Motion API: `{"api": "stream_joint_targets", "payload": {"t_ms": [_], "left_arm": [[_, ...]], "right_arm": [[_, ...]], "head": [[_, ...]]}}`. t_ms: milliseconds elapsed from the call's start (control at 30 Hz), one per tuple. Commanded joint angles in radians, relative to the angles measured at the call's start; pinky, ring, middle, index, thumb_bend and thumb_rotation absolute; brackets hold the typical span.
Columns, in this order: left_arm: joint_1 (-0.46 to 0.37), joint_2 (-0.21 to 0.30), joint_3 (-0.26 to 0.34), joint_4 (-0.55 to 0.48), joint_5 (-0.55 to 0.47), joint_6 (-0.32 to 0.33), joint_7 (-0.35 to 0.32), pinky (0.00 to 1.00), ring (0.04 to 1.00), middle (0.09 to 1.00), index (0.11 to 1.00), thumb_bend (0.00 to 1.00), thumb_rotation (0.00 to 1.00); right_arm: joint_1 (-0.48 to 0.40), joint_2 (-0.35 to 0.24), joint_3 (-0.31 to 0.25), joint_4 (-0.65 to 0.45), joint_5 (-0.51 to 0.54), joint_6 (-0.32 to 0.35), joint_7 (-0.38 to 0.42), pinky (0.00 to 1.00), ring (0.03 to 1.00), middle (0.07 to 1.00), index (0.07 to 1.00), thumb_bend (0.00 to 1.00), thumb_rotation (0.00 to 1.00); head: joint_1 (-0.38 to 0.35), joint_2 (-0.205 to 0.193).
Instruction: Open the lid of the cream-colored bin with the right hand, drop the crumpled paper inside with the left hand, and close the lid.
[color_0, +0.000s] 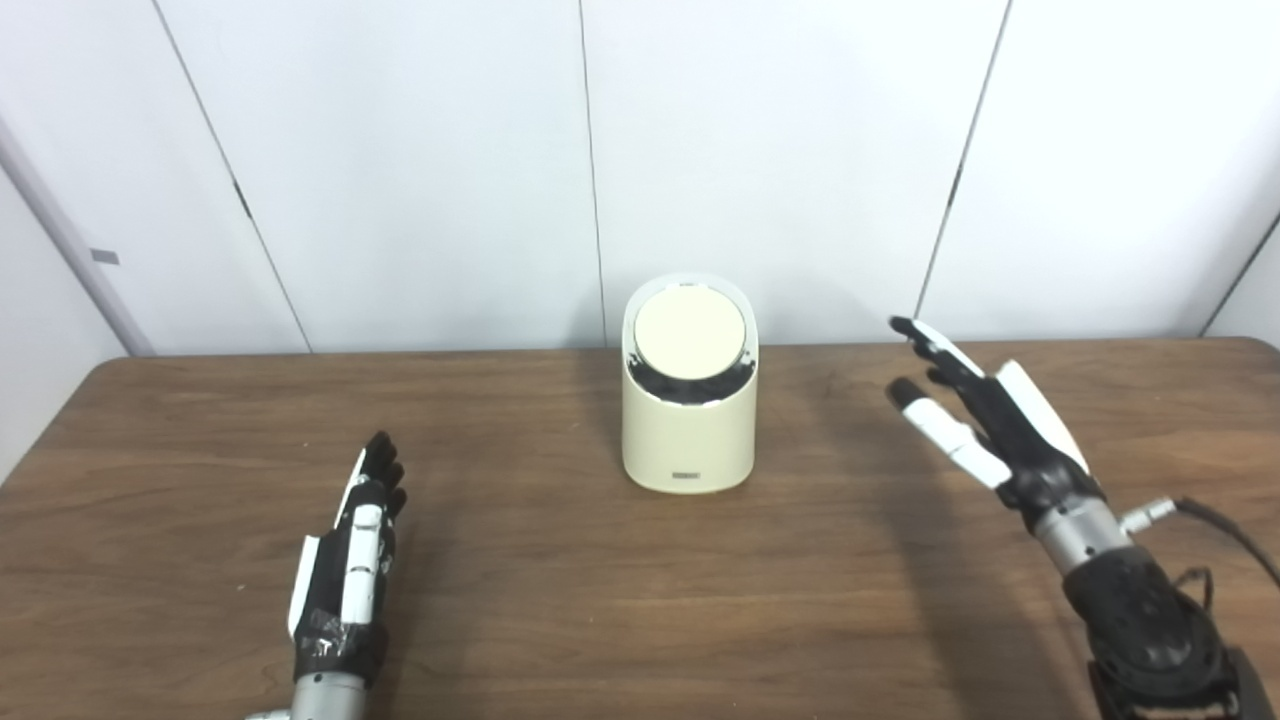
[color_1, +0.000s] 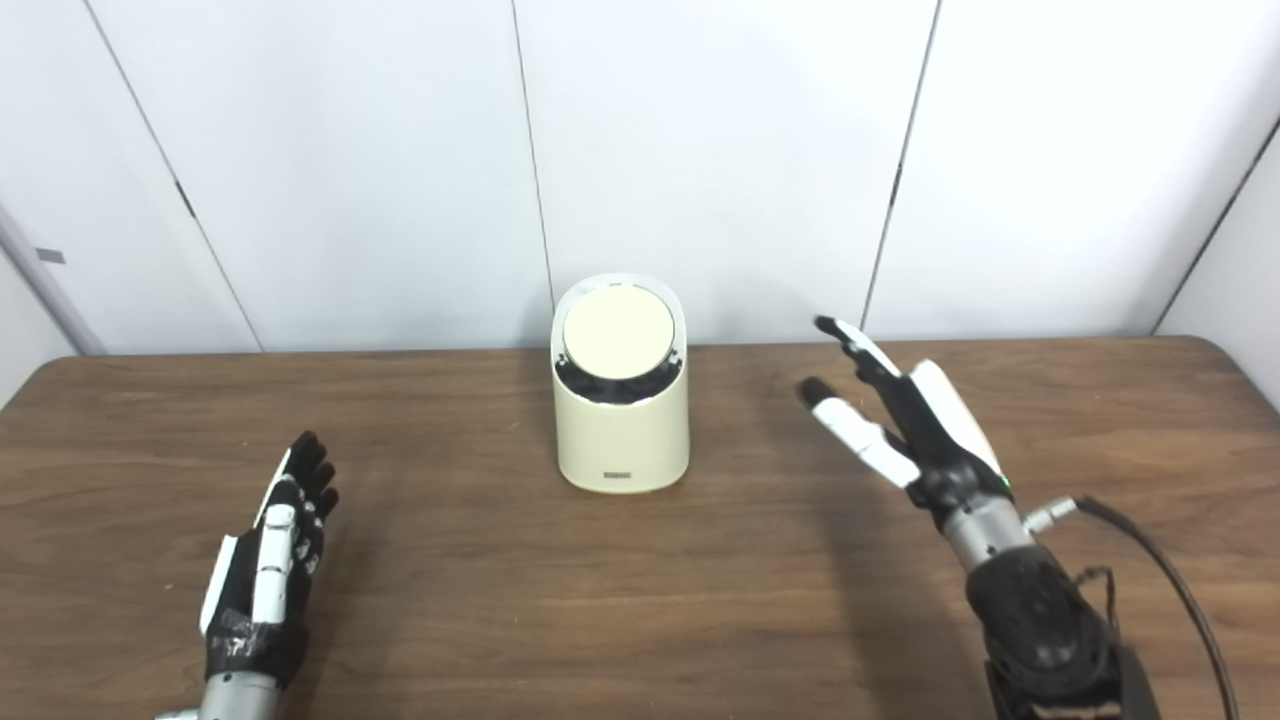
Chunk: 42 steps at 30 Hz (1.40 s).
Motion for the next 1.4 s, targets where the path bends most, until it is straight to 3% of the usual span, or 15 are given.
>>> {"api": "stream_joint_targets", "payload": {"t_ms": [0, 200, 433, 633, 933, 1367], "left_arm": [[0.020, -0.004, -0.001, 0.053, -0.014, -0.012, -0.005, 1.00, 1.000, 0.999, 0.999, 0.46, 0.90], [0.023, -0.004, -0.001, 0.047, -0.025, -0.001, -0.004, 1.00, 1.000, 1.000, 1.000, 0.46, 0.90], [0.032, -0.003, -0.001, 0.039, -0.021, -0.003, 0.001, 1.00, 0.995, 0.993, 0.992, 0.45, 0.93], [0.037, 0.002, -0.006, 0.029, -0.026, -0.008, -0.010, 1.00, 0.997, 1.000, 0.996, 0.45, 0.95], [0.047, 0.006, -0.007, 0.004, -0.019, 0.003, -0.008, 1.00, 0.992, 0.996, 0.995, 0.45, 0.96], [0.071, 0.017, 0.005, -0.041, -0.093, 0.045, -0.033, 1.00, 1.000, 1.000, 1.000, 0.45, 0.90]], "right_arm": [[-0.025, 0.000, -0.028, -0.004, 0.085, -0.042, -0.011, 0.96, 0.953, 0.967, 0.958, 0.58, 1.00], [0.007, 0.046, -0.099, 0.039, 0.287, -0.003, -0.015, 1.00, 0.983, 0.992, 0.975, 0.58, 1.00], [0.059, 0.098, -0.129, 0.078, 0.393, -0.071, -0.046, 1.00, 0.989, 0.994, 0.987, 0.49, 1.00], [0.088, 0.134, -0.144, 0.091, 0.425, -0.133, -0.092, 1.00, 0.980, 0.987, 0.969, 0.48, 1.00], [0.128, 0.157, -0.146, 0.083, 0.468, -0.143, -0.106, 1.00, 0.996, 0.994, 0.975, 0.52, 1.00], [0.167, 0.185, -0.122, 0.069, 0.463, -0.169, -0.129, 1.00, 0.981, 0.979, 0.961, 0.50, 1.00]], "head": [[-0.001, 0.001], [0.001, 0.011], [-0.002, 0.022], [-0.007, 0.032], [0.003, 0.050], [-0.006, 0.067]]}}
